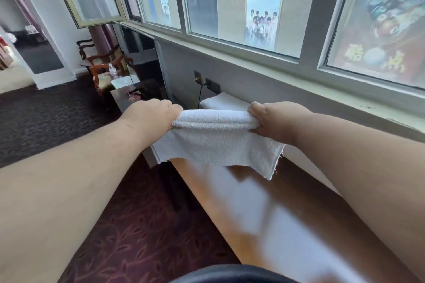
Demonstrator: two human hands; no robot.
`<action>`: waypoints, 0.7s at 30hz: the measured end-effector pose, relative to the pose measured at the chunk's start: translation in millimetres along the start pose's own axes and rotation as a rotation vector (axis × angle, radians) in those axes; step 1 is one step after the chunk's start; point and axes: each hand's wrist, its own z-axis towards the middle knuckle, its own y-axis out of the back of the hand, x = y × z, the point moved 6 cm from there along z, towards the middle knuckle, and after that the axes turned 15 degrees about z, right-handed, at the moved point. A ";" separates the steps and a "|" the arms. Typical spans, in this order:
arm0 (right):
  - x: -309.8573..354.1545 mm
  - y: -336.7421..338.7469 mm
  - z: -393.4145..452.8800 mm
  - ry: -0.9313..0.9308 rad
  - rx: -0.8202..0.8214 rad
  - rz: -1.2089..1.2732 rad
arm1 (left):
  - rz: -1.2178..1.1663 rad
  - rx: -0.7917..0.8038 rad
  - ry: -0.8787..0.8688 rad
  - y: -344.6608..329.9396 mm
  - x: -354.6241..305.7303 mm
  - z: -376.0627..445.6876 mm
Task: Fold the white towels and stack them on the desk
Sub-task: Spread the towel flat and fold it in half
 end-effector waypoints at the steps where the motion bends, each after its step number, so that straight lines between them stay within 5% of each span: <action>1: -4.6 1.8 8.2 -0.014 0.008 0.002 | -0.003 -0.001 -0.002 -3.0 2.9 9.9; 21: -89.7 -11.0 97.4 -0.478 -0.031 -0.069 | -0.272 -0.367 -0.384 -96.1 -2.9 261.7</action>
